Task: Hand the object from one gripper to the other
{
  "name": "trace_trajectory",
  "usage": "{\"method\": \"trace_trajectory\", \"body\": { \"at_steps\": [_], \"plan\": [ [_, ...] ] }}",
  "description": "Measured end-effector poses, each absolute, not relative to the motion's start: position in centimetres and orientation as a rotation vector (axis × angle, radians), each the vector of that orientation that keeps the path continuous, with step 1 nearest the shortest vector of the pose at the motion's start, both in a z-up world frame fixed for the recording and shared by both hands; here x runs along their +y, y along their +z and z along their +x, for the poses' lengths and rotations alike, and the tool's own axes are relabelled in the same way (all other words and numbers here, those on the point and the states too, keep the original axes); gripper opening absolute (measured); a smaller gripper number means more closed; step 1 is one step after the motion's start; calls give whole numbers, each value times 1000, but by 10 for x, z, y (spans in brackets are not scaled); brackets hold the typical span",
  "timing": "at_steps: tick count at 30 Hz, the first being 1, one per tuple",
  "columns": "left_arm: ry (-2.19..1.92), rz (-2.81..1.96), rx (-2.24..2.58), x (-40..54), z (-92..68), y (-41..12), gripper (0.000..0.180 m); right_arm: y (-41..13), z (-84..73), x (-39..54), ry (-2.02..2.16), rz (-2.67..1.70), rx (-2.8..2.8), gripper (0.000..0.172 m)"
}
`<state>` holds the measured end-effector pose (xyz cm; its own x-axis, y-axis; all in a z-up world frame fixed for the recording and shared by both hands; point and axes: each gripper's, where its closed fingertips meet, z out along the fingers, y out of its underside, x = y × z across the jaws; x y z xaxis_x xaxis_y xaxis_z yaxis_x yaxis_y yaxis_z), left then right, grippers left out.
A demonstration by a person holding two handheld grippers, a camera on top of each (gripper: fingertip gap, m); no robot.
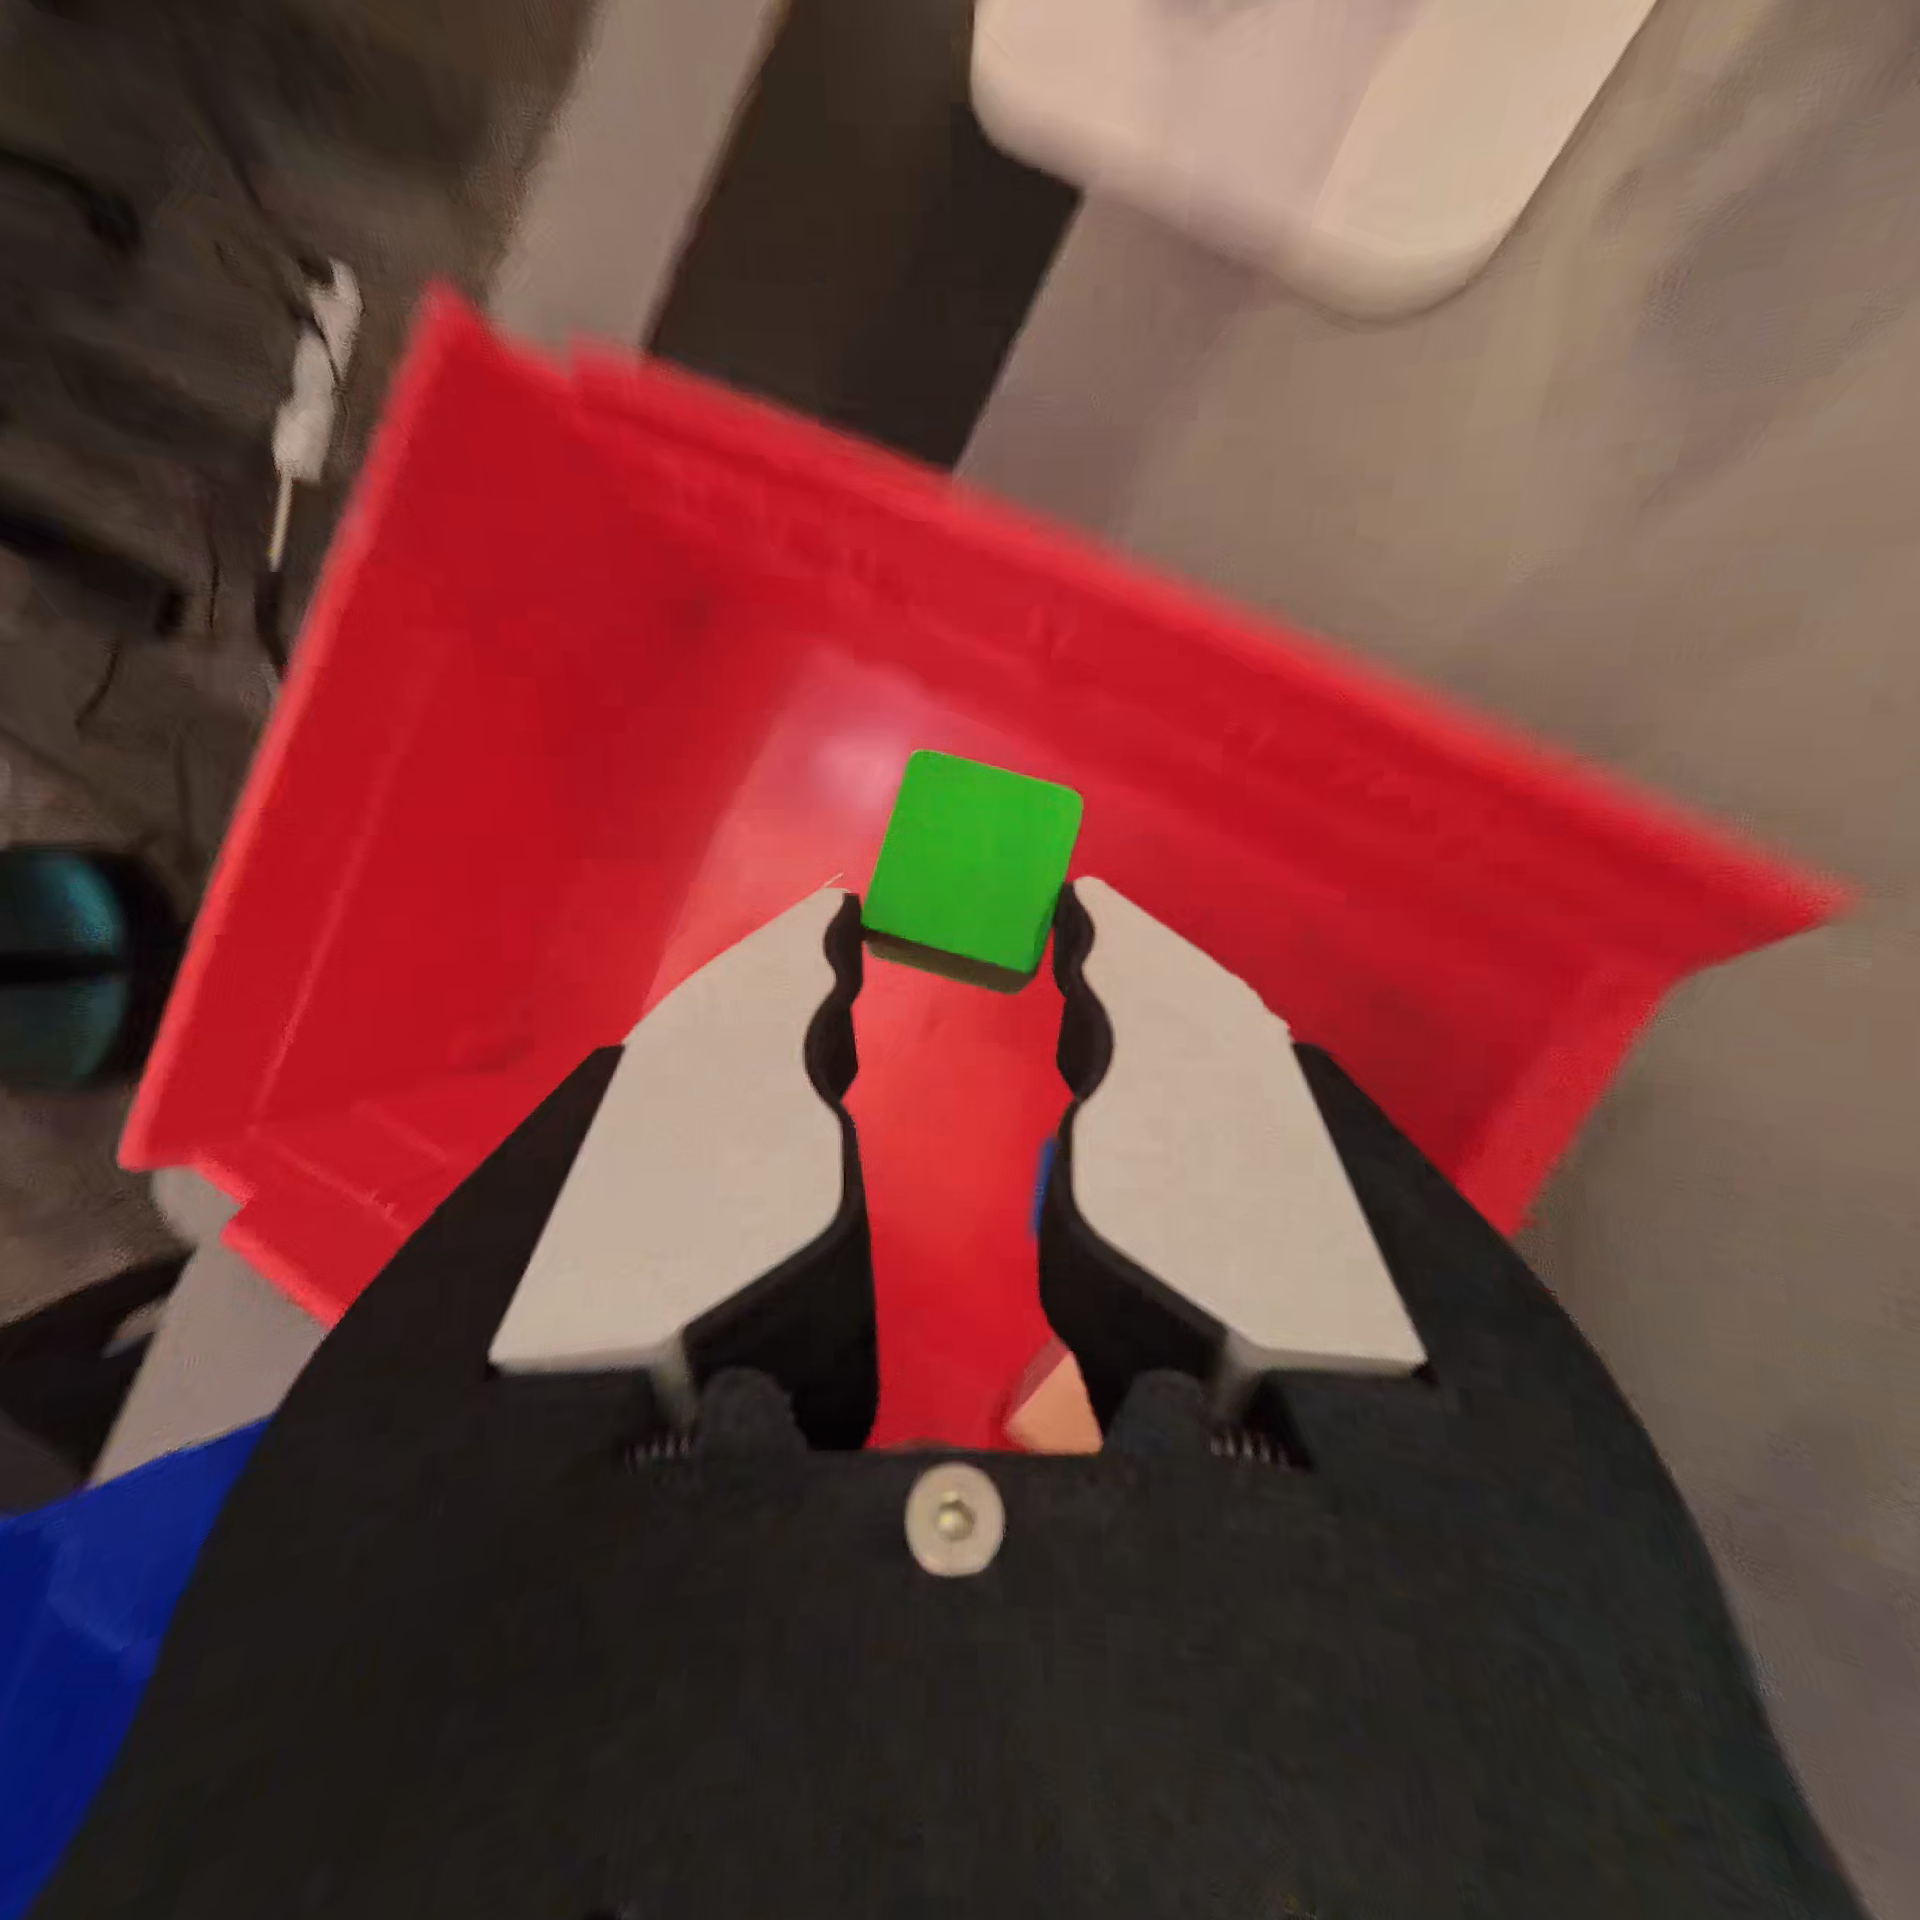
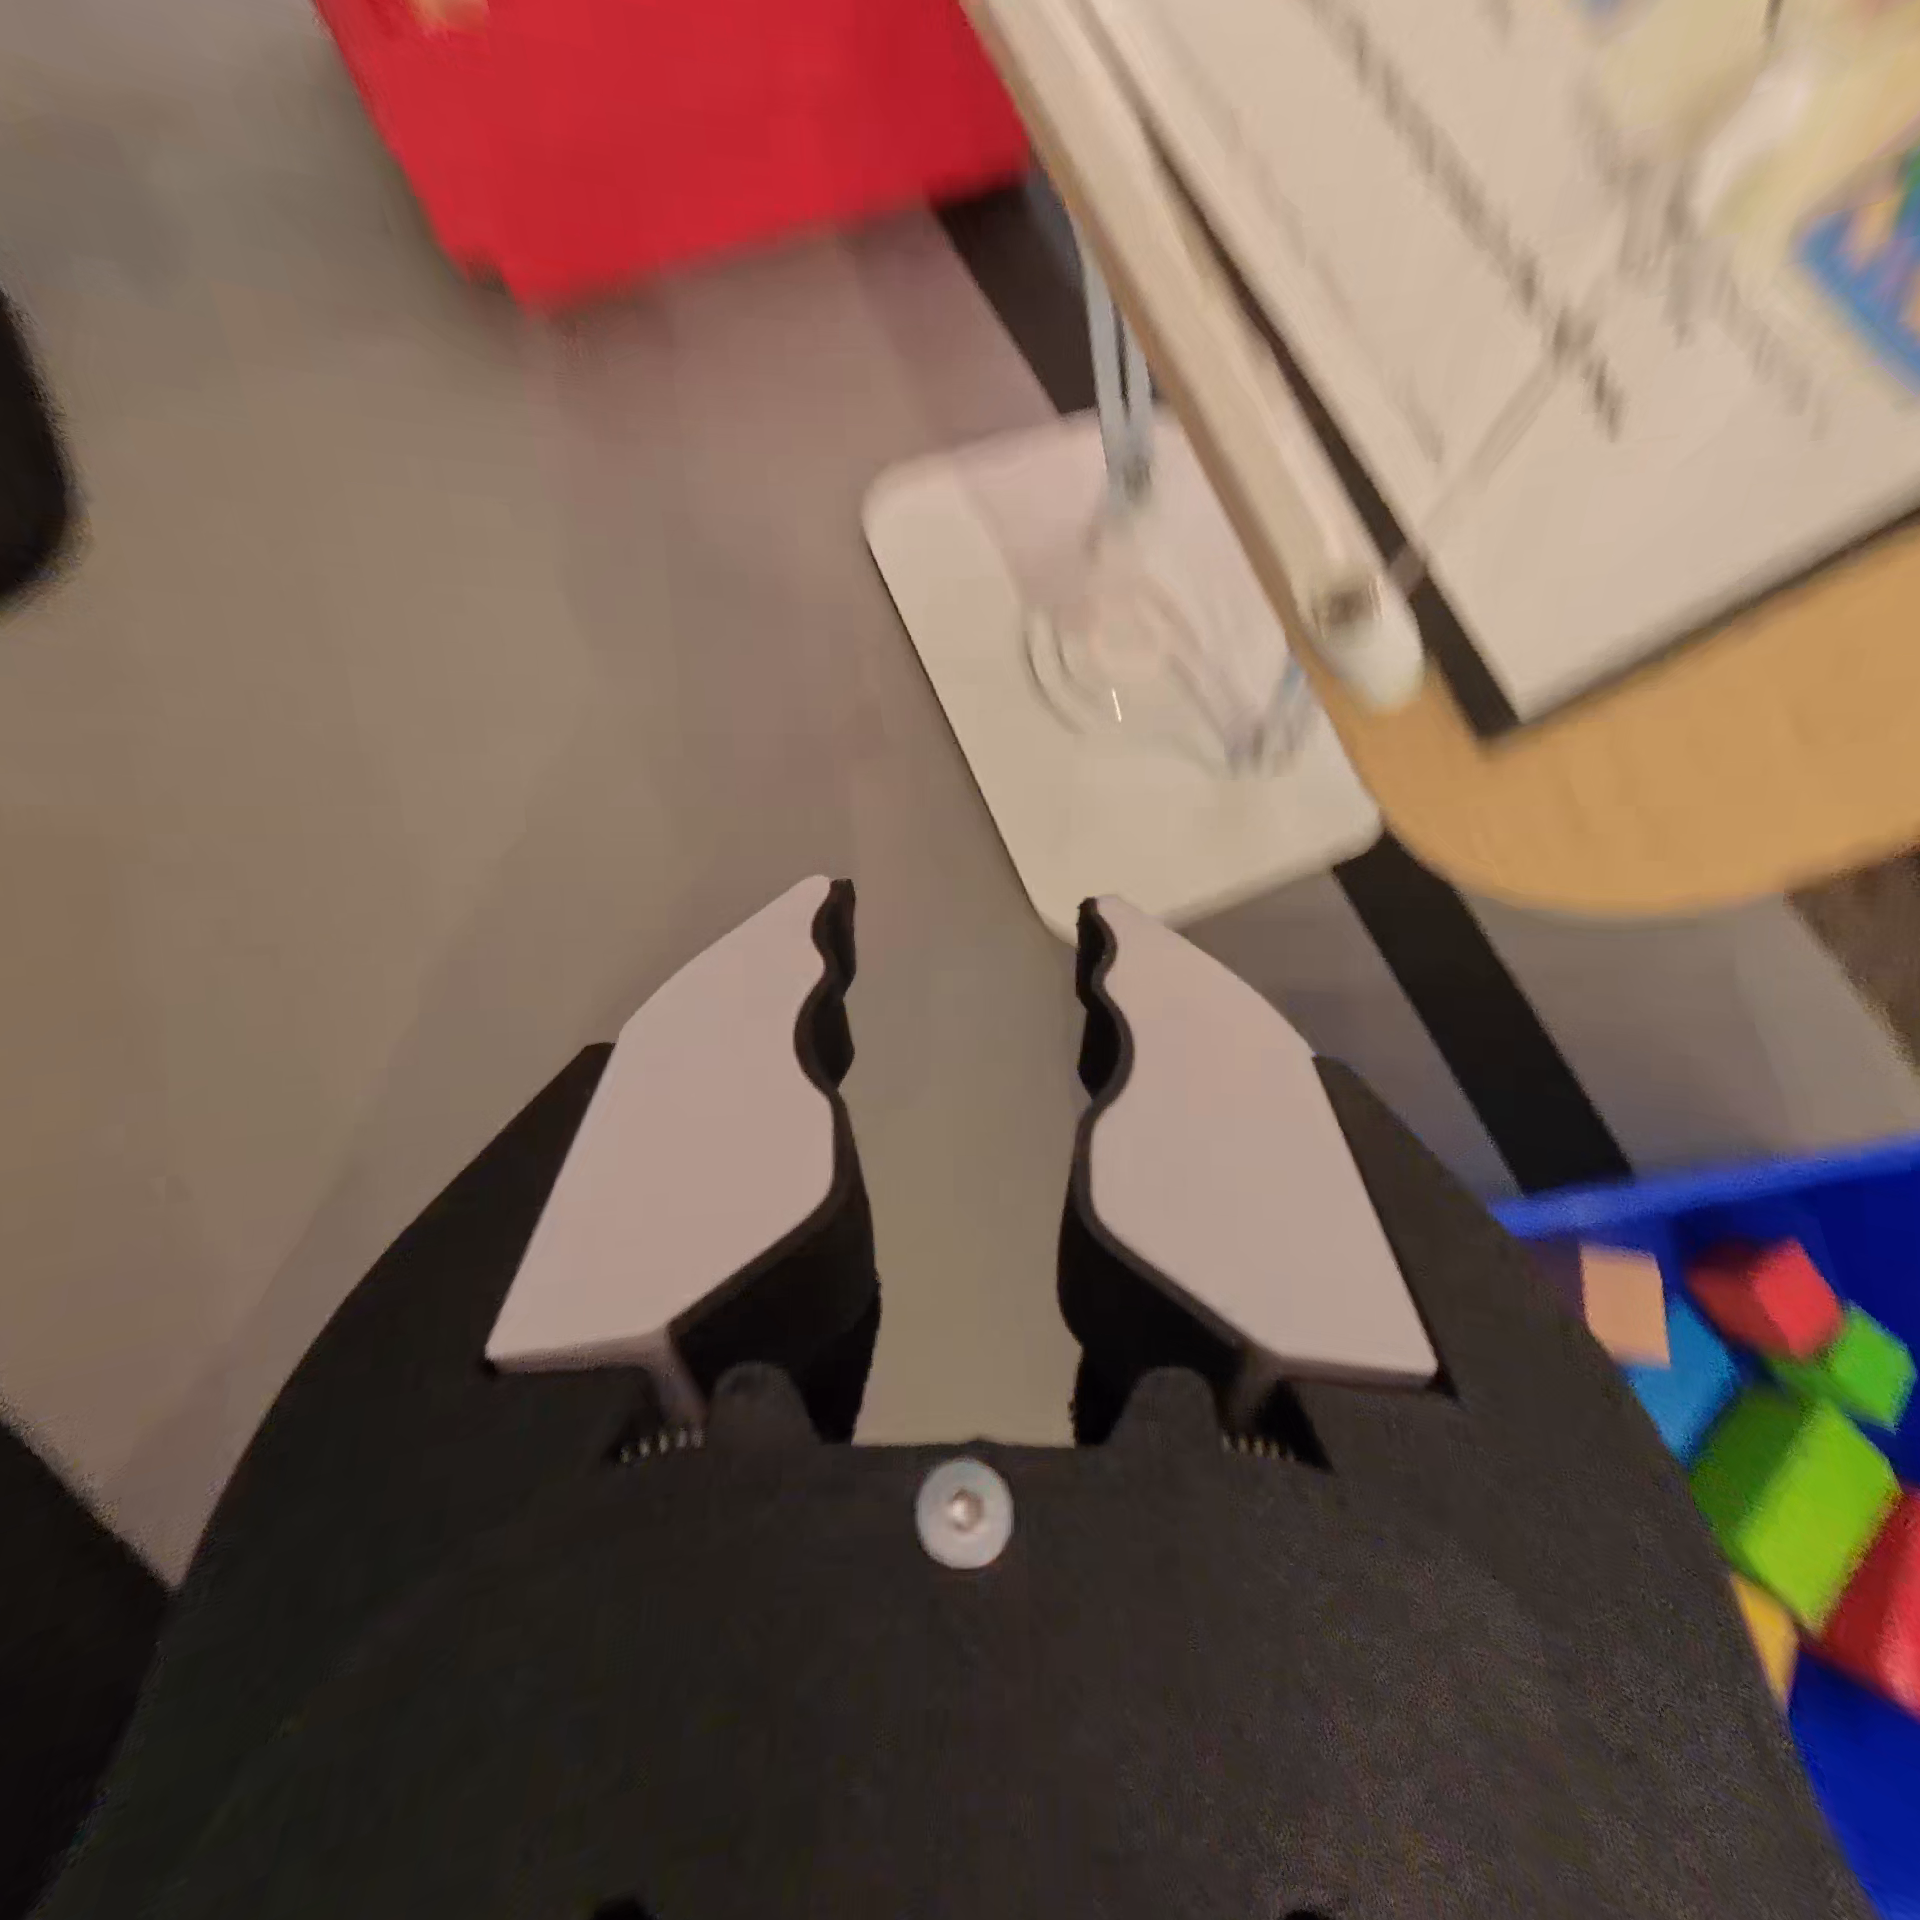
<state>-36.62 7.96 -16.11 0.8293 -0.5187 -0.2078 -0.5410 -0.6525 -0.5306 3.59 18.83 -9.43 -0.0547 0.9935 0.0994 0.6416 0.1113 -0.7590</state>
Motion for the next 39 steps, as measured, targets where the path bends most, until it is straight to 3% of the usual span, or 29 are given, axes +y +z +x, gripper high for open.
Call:
{"method": "trace_trajectory", "body": {
  "at_steps": [4,8,25,39],
  "plan": [
    [-249,-2106,672,80,-280,-90,35,-46,-22,134,971,-1260,-1645,49],
    [-362,-1977,736,77,-198,-63,35,-30,-67,98,1067,-1128,-1628,48],
    [-412,-1938,977,74,-92,-58,35,-45,-93,67,1218,-1044,-1807,30],
    [-542,-1836,965,77,-80,-53,33,-26,-78,71,1463,-1027,-1652,31]
  ]
}}
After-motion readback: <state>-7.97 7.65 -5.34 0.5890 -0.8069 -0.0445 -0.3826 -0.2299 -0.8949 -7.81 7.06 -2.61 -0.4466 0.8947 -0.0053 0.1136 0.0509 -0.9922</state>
